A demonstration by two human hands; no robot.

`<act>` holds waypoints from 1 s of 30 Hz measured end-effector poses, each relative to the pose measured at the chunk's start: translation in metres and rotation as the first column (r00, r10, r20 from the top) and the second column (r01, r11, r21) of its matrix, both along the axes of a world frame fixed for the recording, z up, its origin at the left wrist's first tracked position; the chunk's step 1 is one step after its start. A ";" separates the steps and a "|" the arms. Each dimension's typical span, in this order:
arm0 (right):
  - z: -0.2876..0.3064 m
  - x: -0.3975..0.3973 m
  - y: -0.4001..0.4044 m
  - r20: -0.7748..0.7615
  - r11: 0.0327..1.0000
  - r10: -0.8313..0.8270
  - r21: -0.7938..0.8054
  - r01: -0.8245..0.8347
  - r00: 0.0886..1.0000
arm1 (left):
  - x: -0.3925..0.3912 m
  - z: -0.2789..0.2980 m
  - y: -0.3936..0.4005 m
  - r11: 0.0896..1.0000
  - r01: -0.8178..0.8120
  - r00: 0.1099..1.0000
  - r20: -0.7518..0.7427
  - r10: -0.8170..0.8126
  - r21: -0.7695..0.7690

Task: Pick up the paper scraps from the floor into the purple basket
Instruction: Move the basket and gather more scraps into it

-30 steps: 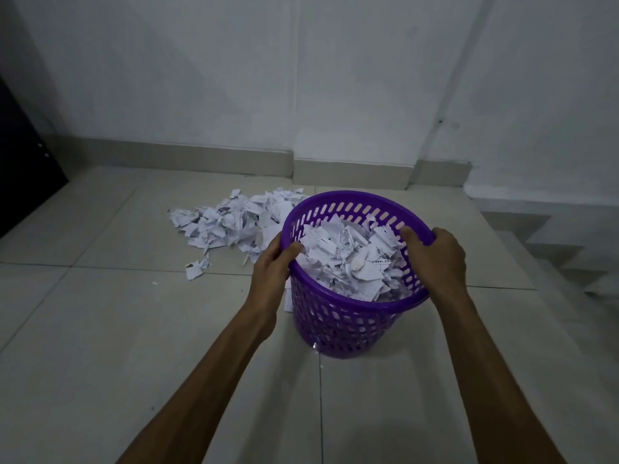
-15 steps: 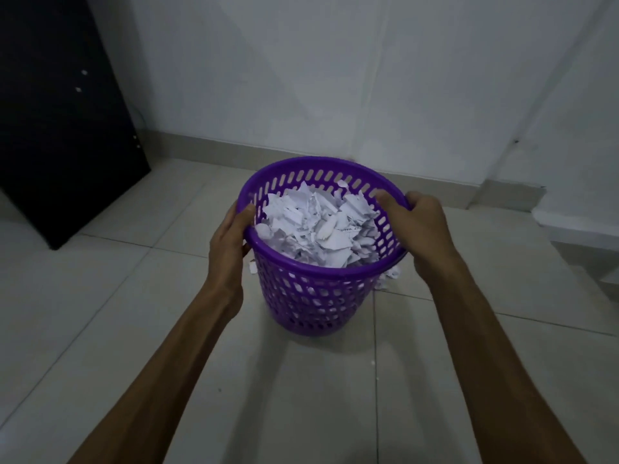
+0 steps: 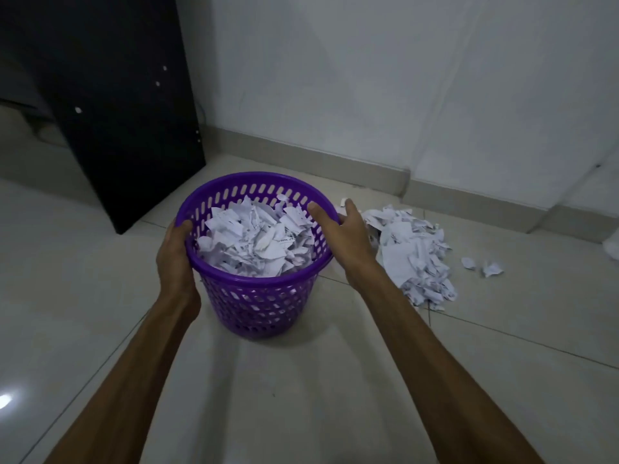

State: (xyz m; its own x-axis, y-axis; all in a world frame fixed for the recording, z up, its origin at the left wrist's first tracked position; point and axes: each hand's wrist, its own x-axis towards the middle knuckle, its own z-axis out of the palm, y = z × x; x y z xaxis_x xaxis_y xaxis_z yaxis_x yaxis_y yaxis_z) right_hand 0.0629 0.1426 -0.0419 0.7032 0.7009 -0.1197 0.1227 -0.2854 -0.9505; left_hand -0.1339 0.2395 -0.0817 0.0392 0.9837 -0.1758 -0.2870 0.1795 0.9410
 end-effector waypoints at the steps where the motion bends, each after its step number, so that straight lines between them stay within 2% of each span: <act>1: -0.002 -0.004 0.006 -0.013 1.000 0.018 0.007 -0.018 1.000 | -0.006 -0.002 0.004 1.000 -0.018 1.000 -0.003 0.018 -0.005; 6: -0.009 -0.020 0.033 -0.050 0.998 0.056 0.043 -0.053 0.997 | -0.028 -0.014 0.021 0.997 -0.071 0.997 -0.004 0.071 -0.023; 11: -0.016 -0.027 0.035 -0.007 0.997 0.022 0.072 -0.022 1.000 | -0.027 -0.018 0.027 0.997 -0.074 0.996 -0.048 0.075 0.035; 14: -0.012 -0.018 0.029 -0.021 0.995 0.028 0.096 -0.026 0.999 | -0.032 -0.008 0.028 0.992 -0.075 0.986 -0.141 0.090 0.106; 17: -0.012 -0.005 0.026 0.056 0.995 0.032 0.091 -0.037 0.998 | -0.041 0.009 0.029 0.963 -0.116 0.951 -0.252 0.178 0.245; 20: -0.011 0.003 0.020 0.084 0.994 0.022 0.106 -0.030 0.996 | -0.036 0.028 0.028 0.941 -0.028 0.948 -0.290 0.133 0.338; 30: -0.002 0.046 -0.022 0.076 0.995 0.025 0.095 -0.033 0.997 | 0.071 0.054 -0.019 0.844 0.319 0.883 -0.459 -0.099 0.431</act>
State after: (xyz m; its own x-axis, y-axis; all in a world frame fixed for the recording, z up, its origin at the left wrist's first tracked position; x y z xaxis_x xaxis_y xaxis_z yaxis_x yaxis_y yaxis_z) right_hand 0.1090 0.1206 -0.0439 0.6868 0.7269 0.0014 0.2010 -0.1881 -0.9614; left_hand -0.0633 0.2202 -0.0279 0.2879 0.9189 0.2696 0.1276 -0.3158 0.9402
